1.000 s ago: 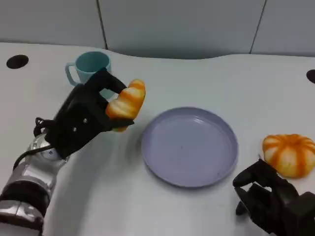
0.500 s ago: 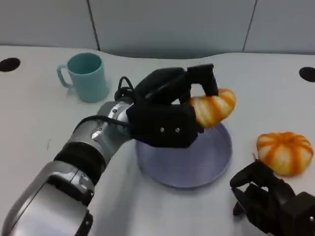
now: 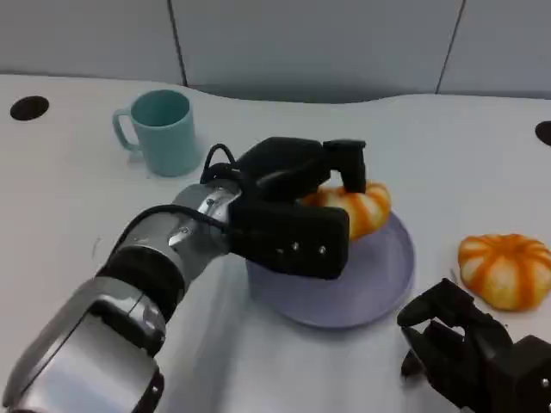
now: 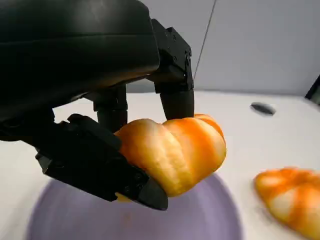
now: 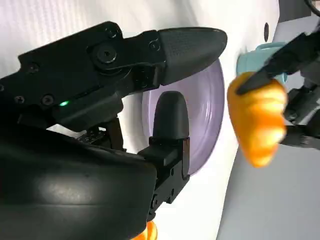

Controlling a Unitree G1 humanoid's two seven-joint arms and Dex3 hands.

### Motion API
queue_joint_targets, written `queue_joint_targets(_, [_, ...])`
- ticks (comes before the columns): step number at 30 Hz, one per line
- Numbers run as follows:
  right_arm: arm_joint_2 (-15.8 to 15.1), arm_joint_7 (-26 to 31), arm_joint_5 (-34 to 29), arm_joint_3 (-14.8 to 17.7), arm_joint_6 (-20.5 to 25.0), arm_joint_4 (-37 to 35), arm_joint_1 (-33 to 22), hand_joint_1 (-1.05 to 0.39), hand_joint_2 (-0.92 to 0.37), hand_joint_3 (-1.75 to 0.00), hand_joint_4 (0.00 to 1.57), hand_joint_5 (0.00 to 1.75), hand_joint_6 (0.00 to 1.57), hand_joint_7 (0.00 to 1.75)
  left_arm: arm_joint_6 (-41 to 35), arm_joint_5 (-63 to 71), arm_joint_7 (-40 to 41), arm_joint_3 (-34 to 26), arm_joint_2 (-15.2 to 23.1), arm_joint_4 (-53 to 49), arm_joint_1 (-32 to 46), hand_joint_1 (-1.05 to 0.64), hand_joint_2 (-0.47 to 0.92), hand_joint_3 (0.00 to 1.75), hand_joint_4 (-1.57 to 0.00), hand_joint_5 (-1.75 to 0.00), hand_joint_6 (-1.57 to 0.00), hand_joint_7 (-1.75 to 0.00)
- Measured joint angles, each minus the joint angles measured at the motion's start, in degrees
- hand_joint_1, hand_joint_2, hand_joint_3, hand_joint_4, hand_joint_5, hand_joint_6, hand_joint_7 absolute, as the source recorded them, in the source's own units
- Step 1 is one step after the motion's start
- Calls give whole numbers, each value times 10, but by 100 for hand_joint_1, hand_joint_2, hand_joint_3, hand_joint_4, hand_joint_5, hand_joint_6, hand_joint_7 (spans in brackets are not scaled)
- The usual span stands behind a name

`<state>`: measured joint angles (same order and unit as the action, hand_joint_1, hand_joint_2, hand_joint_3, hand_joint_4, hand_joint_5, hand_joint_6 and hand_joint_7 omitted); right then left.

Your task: Grasp the bread from the table and place it into the plate.

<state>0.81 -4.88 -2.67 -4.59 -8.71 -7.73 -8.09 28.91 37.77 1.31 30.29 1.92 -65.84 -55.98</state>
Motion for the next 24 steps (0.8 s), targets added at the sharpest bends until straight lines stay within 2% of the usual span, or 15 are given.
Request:
queue_joint_targets(1, [0, 0, 0, 0, 0, 0, -1, -27, -92, -32, 65, 175, 36, 175, -2, 5, 1, 2, 0, -1, 0, -49, 87, 2, -45, -162, -41, -148])
queue_joint_targets(2, [0, 0, 0, 0, 0, 0, -1, -28, -92, -33, 63, 175, 36, 175, -4, 7, 2, 3, 0, -1, 0, -55, 90, 2, -33, -132, -39, -114])
queue_joint_targets(4, [0, 0, 0, 0, 0, 1, -1, -28, -92, -33, 62, 175, 36, 175, -8, 23, 4, 20, 4, -1, -4, -58, 91, 1, -29, -111, -41, -89])
queue_joint_targets(7, [0, -1, 1, 1, 0, 3, -3, -28, -92, -33, 61, 175, 36, 175, -12, 46, 5, 39, 12, -1, -12, -59, 92, 0, -28, -105, -43, -82])
queue_joint_targets(14, [0, -1, 1, 1, 0, 5, -5, -28, -92, -33, 61, 175, 36, 175, -12, 52, 5, 42, 14, -1, -17, -59, 92, 0, -28, -104, -44, -79])
queue_joint_targets(15, [0, -1, 1, 1, 0, 5, -5, -28, -92, -33, 61, 175, 36, 175, -12, 52, 5, 42, 14, -1, -18, -77, 92, 8, -12, -60, -23, -45])
queue_joint_targets(17, [0, -1, 1, 1, 0, 5, -5, -28, -92, -33, 60, 175, 36, 175, -12, 51, -6, 43, 16, -1, -19, -90, 92, 16, -2, -25, -9, -21])
queue_joint_targets(20, [-2, -2, 0, 1, 0, 5, -4, -28, -92, -33, 59, 175, 36, 175, -12, 51, -34, 43, 23, -1, -24, -93, 92, 18, 0, -15, -6, -14])
queue_joint_targets(24, [-4, -2, 0, 2, 0, 4, -4, -28, -92, -33, 59, 175, 35, 175, -12, 51, -41, 43, 28, 0, -30, -93, 92, 19, 0, -14, -6, -13])
